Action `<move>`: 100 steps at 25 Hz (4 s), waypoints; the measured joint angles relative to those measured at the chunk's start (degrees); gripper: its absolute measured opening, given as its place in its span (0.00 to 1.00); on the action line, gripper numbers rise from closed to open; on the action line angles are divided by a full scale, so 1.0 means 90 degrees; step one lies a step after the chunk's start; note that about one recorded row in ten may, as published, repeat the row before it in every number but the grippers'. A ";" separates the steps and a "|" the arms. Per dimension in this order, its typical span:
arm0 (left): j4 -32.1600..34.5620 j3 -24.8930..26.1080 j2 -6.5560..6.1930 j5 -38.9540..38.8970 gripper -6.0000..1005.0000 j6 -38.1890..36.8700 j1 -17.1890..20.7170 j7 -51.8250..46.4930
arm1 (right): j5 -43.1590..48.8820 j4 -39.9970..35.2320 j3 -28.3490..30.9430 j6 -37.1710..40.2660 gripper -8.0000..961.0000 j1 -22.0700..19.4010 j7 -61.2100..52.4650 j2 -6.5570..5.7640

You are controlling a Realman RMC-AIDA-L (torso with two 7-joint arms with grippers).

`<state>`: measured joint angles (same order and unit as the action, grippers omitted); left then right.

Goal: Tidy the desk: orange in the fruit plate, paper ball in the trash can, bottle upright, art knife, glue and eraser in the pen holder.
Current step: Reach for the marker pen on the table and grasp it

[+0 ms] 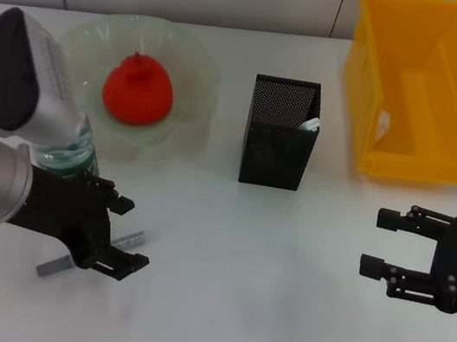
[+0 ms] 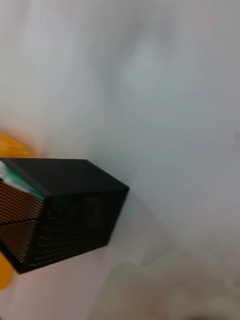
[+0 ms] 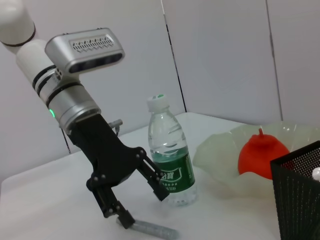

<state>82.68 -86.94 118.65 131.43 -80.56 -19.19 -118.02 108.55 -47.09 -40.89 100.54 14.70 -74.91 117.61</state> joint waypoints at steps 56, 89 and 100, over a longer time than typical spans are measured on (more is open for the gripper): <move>-0.0311 -0.1625 0.0059 0.2071 0.71 -0.0680 -0.1736 -0.2604 | -0.0002 0.0825 0.0069 -0.0097 0.79 0.0194 0.0401 0.0000; -0.1121 -0.1882 0.0059 0.2293 0.55 -0.0403 -0.2301 -0.2436 | 0.0000 0.0944 0.0071 -0.0097 0.78 0.0161 0.0415 0.0057; -0.1125 -0.1882 0.0059 0.2341 0.50 -0.0428 -0.2312 -0.2433 | -0.0015 0.0945 0.0071 -0.0097 0.78 0.0167 0.0415 0.0057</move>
<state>72.56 -103.88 119.18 152.50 -84.42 -40.00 -139.92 108.41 -38.58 -40.25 99.67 16.21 -71.18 118.13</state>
